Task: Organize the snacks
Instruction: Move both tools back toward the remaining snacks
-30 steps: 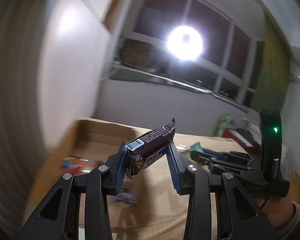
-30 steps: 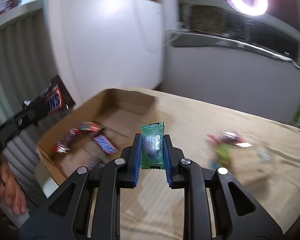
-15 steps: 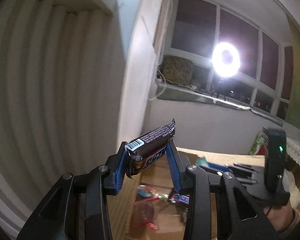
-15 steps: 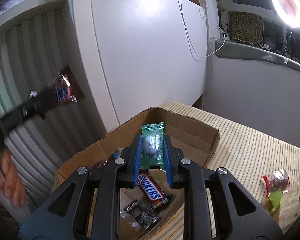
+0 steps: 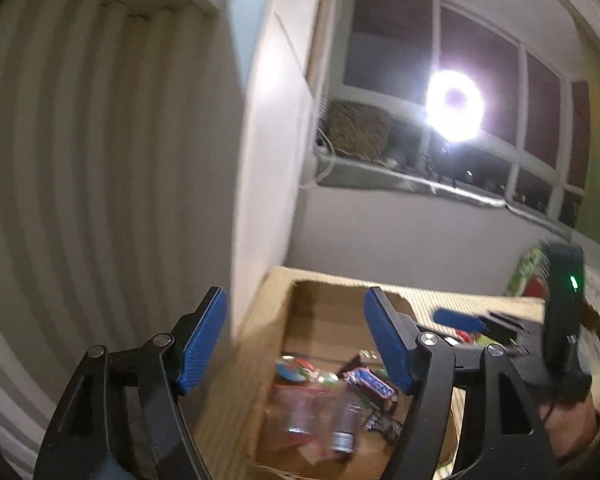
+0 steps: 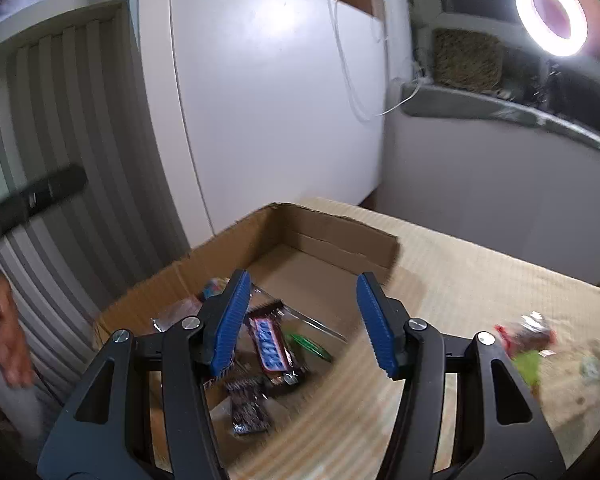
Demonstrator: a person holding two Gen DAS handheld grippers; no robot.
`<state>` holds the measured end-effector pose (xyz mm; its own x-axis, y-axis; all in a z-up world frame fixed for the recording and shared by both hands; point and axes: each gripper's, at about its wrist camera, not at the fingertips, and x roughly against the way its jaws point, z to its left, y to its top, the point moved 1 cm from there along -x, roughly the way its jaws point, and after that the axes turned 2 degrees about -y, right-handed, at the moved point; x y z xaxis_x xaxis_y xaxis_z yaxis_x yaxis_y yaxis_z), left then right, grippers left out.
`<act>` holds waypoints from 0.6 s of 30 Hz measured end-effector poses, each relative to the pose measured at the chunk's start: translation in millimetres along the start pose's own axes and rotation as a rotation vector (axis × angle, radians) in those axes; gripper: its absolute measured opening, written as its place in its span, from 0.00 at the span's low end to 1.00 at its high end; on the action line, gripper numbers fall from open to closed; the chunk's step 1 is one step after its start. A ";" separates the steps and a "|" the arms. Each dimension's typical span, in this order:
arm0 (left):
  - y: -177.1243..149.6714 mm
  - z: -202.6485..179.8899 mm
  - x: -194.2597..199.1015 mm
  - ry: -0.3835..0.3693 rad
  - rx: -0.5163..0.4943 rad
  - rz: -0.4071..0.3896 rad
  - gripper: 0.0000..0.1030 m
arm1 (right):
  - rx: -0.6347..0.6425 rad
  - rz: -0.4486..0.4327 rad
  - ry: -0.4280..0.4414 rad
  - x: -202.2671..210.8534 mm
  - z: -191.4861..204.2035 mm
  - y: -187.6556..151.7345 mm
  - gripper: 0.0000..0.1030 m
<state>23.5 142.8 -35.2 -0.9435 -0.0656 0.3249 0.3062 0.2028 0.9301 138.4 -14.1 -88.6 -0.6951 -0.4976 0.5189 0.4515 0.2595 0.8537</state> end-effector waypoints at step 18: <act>-1.4 -42.9 16.2 -0.085 -0.026 -0.002 0.72 | -0.311 0.201 -0.095 27.7 -135.0 -78.9 0.84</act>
<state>13.2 99.6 -23.9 -0.9510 0.0177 0.3088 0.3069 0.1776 0.9350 159.0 -160.1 -147.5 -0.6172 -0.3797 0.6891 0.7225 0.0732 0.6875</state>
